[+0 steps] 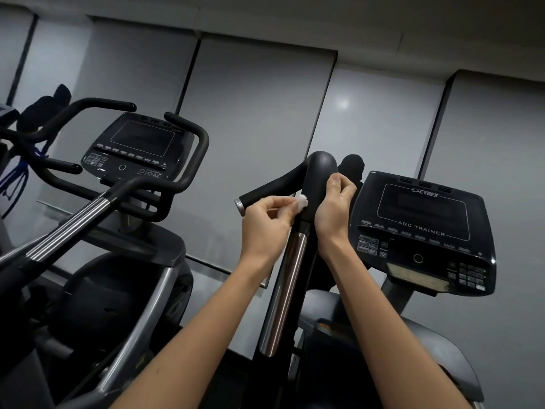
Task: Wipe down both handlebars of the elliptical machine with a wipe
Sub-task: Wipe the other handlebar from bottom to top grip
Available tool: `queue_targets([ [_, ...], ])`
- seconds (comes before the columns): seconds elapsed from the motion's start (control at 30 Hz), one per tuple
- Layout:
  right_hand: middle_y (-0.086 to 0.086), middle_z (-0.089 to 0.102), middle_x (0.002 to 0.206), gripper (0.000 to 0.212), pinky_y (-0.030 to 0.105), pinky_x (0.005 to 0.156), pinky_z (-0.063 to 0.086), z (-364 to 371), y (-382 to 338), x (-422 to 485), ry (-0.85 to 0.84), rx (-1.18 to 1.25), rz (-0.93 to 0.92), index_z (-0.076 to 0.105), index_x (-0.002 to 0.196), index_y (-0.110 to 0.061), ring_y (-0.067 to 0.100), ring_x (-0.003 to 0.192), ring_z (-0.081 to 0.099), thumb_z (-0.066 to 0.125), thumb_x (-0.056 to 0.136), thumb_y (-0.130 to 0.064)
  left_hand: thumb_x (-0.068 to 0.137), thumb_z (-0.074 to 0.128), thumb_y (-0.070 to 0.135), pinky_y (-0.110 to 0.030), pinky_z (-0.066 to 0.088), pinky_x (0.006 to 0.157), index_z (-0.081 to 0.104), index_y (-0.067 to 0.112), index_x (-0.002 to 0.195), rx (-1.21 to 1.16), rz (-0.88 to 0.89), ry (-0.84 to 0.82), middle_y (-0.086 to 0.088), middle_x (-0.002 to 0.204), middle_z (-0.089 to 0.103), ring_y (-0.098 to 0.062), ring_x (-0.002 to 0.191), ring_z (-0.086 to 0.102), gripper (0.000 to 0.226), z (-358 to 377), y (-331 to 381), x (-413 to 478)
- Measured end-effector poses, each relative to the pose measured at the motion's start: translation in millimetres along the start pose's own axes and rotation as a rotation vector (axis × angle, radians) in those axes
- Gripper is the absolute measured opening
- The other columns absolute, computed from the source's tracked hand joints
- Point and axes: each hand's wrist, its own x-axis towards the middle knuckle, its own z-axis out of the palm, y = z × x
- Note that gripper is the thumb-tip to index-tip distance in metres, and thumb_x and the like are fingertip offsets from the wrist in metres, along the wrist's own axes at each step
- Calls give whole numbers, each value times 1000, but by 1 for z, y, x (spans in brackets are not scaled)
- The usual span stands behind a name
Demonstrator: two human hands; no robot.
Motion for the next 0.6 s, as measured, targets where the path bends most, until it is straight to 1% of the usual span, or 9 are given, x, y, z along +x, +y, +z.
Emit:
queue_targets([
  [0.1,-2,45,105,33,11,78,36,-1,-2,0,-12,-7,1,33,129,-6,11,107,41,28,103,-26,87,65,16,-18,56,74,68,4,89,-286,-255,-84,-9,85,70,-15,79,64,13,2,-4,7],
  [0.17,-11,43,93,32,10,75,37,0,-2,0,-12,-13,3,32,129,-7,10,104,41,28,103,-26,86,65,16,-20,56,76,69,3,90,-317,-272,-90,-9,86,70,-16,81,64,14,1,-3,6],
  [0.23,-13,42,92,32,13,77,37,-1,-2,1,-10,-14,5,32,129,-7,10,105,41,28,103,-25,82,71,20,-23,56,79,71,10,86,-141,-135,-24,-4,86,72,-13,81,66,11,0,-1,-1],
  [0.3,-7,44,100,33,16,85,37,-1,-1,2,-23,5,15,31,129,-7,12,110,40,28,103,-26,80,73,19,-21,54,79,73,15,84,25,91,-9,2,87,71,-5,82,66,6,-1,5,-7],
  [0.37,1,42,114,34,23,94,35,-2,0,2,-40,34,40,31,130,-9,15,115,40,28,103,-28,79,72,7,-14,50,75,75,9,83,138,312,-41,5,86,64,2,79,62,5,1,10,-7],
  [0.4,2,42,117,34,25,94,34,-3,1,2,-50,42,50,30,130,-10,15,116,40,28,102,-29,79,71,2,-9,47,72,74,5,83,177,382,-55,7,84,60,5,77,60,6,4,12,-3],
  [0.5,-4,47,103,31,17,80,41,-4,2,4,-70,55,53,30,129,-13,11,103,46,28,103,-29,79,69,-2,-5,41,69,73,3,81,213,414,-14,12,80,55,9,71,57,7,15,20,18],
  [0.53,-7,46,96,29,10,73,42,-4,2,4,-72,56,49,30,128,-14,8,95,48,28,103,-28,79,70,1,-8,42,70,73,6,80,204,391,25,13,80,56,6,71,58,6,19,21,25],
  [0.6,-9,45,90,28,4,63,41,-4,3,5,-80,60,45,31,127,-14,2,85,48,27,103,-27,77,75,13,-25,50,76,71,17,75,140,304,90,8,82,62,-5,77,63,6,26,21,38],
])
